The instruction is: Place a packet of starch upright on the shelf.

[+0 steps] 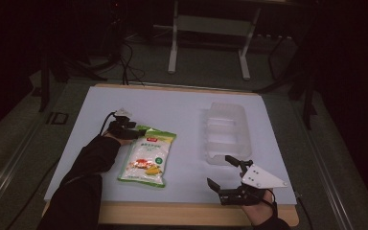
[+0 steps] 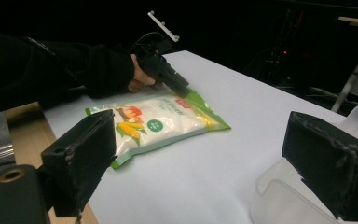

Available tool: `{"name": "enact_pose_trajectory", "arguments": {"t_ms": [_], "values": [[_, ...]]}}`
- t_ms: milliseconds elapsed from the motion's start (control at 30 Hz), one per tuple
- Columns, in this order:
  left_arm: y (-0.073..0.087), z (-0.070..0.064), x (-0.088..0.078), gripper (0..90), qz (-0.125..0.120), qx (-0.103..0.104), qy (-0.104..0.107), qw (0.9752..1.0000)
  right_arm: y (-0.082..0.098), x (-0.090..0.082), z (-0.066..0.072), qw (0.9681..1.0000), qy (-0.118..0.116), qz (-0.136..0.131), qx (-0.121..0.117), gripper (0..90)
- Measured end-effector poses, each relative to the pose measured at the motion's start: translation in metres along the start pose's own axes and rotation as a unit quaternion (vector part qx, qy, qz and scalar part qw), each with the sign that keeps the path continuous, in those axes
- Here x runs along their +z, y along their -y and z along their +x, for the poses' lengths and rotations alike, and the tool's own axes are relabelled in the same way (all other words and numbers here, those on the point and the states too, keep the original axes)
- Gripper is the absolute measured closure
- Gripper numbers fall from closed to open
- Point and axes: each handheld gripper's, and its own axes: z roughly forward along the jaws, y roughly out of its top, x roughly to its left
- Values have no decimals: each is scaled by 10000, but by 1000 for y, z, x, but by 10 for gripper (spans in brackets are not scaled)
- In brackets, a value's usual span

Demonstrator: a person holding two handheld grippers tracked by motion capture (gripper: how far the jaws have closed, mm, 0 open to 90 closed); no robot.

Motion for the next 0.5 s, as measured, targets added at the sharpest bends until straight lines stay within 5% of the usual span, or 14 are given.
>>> {"name": "enact_pose_trajectory", "arguments": {"t_ms": [100, 267, 400, 500], "values": [[0, -4, 1, 368, 25, 97, -81, 9999, 0, 0, 1, 10000, -9, 14, -16, 96], [1, -13, 1, 574, 13, 199, 41, 9998, -1, 0, 1, 10000, -2, 1, -36, 97], [-1, -20, 2, 663, 101, 297, -101, 9995, 0, 1, 1, 10000, -31, 28, -34, 122], [-6, -30, 3, 792, 254, 625, -231, 9975, -1, 2, 2, 10000, -30, 35, -43, 122]]}}
